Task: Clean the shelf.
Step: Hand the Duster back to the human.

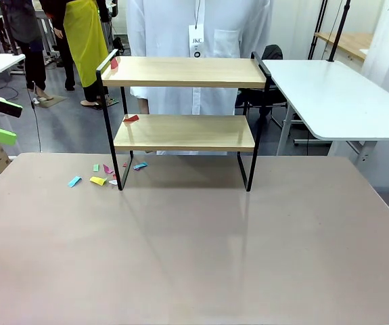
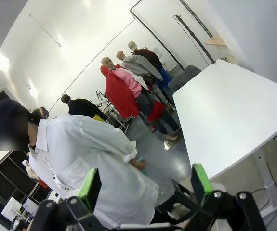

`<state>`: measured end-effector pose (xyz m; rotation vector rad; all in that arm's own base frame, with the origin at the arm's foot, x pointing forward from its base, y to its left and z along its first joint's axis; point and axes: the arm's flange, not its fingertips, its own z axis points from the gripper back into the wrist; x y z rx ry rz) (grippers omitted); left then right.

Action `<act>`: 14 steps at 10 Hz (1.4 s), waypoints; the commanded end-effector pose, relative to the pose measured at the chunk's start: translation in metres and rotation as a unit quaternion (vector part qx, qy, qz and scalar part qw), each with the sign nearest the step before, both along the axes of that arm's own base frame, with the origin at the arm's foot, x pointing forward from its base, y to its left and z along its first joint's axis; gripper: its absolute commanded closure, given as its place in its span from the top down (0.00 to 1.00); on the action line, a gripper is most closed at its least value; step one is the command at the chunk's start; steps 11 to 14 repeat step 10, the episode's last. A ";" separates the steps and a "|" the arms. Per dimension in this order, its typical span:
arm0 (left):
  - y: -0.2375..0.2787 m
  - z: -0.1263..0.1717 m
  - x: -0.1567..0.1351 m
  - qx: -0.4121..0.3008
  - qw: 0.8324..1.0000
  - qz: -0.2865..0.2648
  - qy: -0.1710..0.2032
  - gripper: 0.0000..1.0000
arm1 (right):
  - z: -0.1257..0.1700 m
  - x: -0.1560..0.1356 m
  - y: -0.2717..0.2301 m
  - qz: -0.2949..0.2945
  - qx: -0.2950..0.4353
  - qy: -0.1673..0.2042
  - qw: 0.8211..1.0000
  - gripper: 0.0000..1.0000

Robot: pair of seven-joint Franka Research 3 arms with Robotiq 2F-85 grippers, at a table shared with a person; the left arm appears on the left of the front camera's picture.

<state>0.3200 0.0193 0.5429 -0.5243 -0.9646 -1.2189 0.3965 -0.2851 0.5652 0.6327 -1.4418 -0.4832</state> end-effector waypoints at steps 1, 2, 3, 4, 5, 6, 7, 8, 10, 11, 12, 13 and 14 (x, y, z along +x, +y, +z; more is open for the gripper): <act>-0.002 0.000 0.002 -0.010 1.000 -0.006 -0.011 1.00 | -0.002 -0.003 0.004 -0.003 -0.008 0.004 1.000 1.00; -0.002 0.000 0.002 -0.010 1.000 -0.006 -0.011 1.00 | -0.002 -0.003 0.004 -0.003 -0.008 0.004 1.000 1.00; -0.002 0.000 0.002 -0.010 1.000 -0.006 -0.011 1.00 | -0.002 -0.003 0.004 -0.003 -0.008 0.004 1.000 1.00; -0.002 0.000 0.002 -0.010 1.000 -0.006 -0.011 1.00 | -0.002 -0.003 0.004 -0.003 -0.008 0.004 1.000 1.00; -0.002 0.000 0.002 -0.010 1.000 -0.006 -0.011 1.00 | -0.002 -0.003 0.004 -0.003 -0.008 0.004 1.000 1.00; -0.002 0.000 0.002 -0.010 1.000 -0.006 -0.011 1.00 | -0.002 -0.003 0.004 -0.003 -0.008 0.004 1.000 1.00; -0.002 0.000 0.002 -0.010 1.000 -0.006 -0.011 1.00 | -0.002 -0.003 0.004 -0.003 -0.008 0.004 1.000 1.00; -0.002 0.000 0.002 -0.010 1.000 -0.006 -0.011 1.00 | -0.002 -0.003 0.004 -0.003 -0.008 0.004 1.000 1.00; -0.002 0.000 0.002 -0.010 1.000 -0.006 -0.011 1.00 | -0.002 -0.003 0.004 -0.003 -0.008 0.004 1.000 1.00; -0.002 0.000 0.002 -0.010 1.000 -0.006 -0.011 1.00 | -0.002 -0.003 0.004 -0.003 -0.008 0.004 1.000 1.00; -0.002 0.000 0.002 -0.010 1.000 -0.006 -0.011 1.00 | -0.002 -0.003 0.004 -0.003 -0.008 0.004 1.000 1.00; -0.002 0.000 0.002 -0.010 1.000 -0.006 -0.011 1.00 | -0.002 -0.003 0.004 -0.003 -0.008 0.004 1.000 1.00; -0.002 0.000 0.002 -0.010 1.000 -0.006 -0.011 1.00 | -0.002 -0.003 0.004 -0.003 -0.008 0.004 1.000 1.00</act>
